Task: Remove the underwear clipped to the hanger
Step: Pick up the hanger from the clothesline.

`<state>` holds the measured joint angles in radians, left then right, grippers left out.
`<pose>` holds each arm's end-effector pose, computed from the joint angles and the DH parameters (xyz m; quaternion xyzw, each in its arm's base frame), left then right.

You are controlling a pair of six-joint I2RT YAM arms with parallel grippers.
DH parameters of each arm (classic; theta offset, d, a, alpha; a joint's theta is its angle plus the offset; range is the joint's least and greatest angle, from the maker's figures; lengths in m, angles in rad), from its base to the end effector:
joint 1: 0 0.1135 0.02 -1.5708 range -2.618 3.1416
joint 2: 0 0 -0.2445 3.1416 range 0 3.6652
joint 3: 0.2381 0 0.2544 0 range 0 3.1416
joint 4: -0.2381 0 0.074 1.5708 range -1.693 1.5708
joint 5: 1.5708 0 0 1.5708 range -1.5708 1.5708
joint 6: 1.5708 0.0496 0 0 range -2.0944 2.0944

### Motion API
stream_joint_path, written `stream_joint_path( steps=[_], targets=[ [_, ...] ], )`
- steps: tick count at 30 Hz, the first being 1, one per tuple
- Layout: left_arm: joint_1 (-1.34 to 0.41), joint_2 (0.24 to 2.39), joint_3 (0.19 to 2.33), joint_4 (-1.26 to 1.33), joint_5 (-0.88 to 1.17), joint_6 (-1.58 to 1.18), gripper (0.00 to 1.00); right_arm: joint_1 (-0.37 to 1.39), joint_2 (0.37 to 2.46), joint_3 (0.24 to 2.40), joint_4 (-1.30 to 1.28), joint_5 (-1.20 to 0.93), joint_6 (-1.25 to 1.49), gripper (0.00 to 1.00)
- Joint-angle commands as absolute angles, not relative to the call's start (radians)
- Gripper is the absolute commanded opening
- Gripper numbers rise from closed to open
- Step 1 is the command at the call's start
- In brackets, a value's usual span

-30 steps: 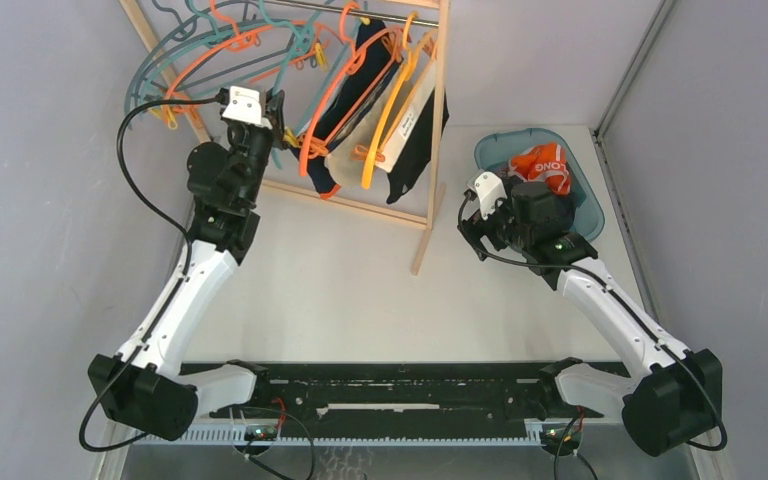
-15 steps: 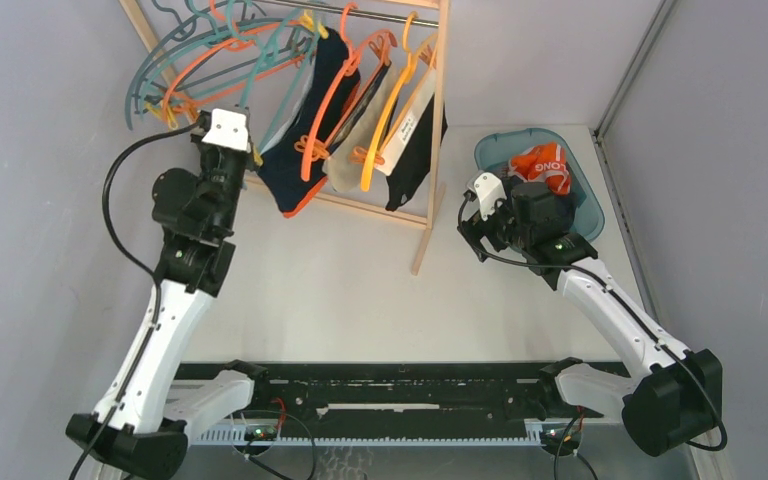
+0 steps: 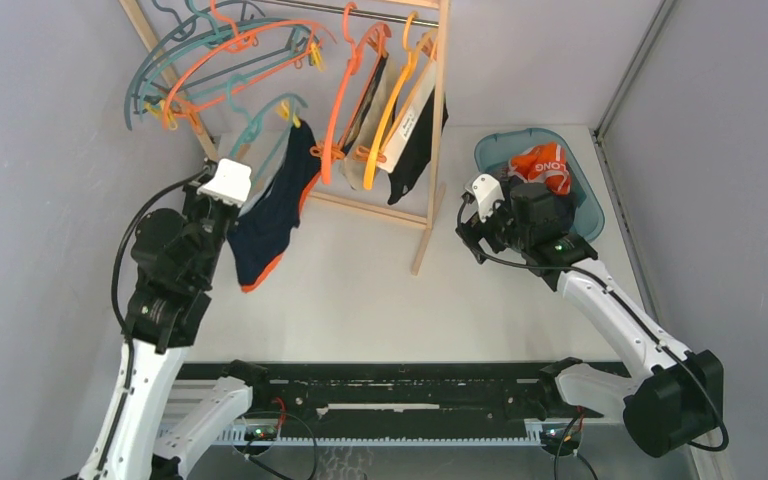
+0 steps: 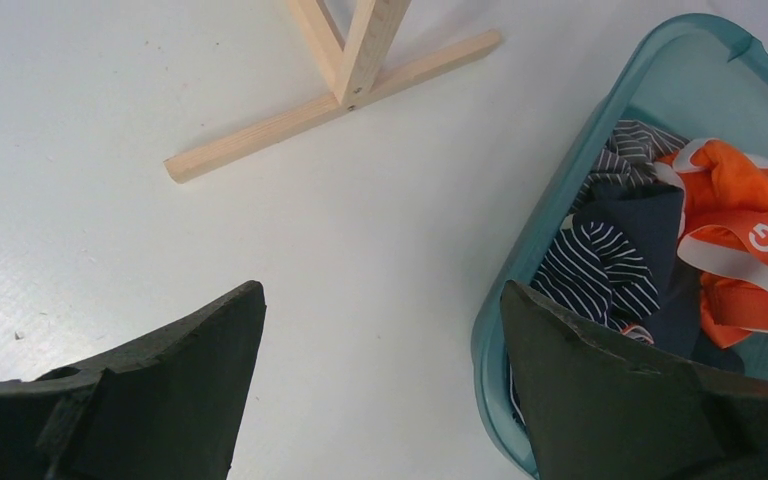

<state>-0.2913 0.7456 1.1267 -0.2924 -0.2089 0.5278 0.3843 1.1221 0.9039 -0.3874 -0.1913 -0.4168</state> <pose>0.1654 -0.0389 0.4379 0.1968 0.6465 0.1565 0.7203 0.2460 0.1097 0.2690 -0.3846 0.7947 0.0771 0.4633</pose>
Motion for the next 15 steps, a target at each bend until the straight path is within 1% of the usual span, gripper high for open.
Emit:
stream_joint_path(
  steps=[1,6,11,15],
  targets=[
    [-0.285,0.68,1.161,-0.47,-0.194,0.567,0.0,0.395,1.091,0.907,-0.376,-0.216,-0.424,0.87],
    [-0.285,0.641,1.194,-0.644,-0.087,0.582,0.0,0.397,1.087,0.906,-0.379,-0.227,-0.422,0.87],
    [-0.287,0.61,1.214,-0.76,0.012,0.609,0.0,0.396,1.073,0.907,-0.381,-0.237,-0.419,0.87],
    [-0.286,0.593,1.222,-0.838,0.148,0.645,0.0,0.397,1.064,0.908,-0.386,-0.259,-0.417,0.87]
  ],
)
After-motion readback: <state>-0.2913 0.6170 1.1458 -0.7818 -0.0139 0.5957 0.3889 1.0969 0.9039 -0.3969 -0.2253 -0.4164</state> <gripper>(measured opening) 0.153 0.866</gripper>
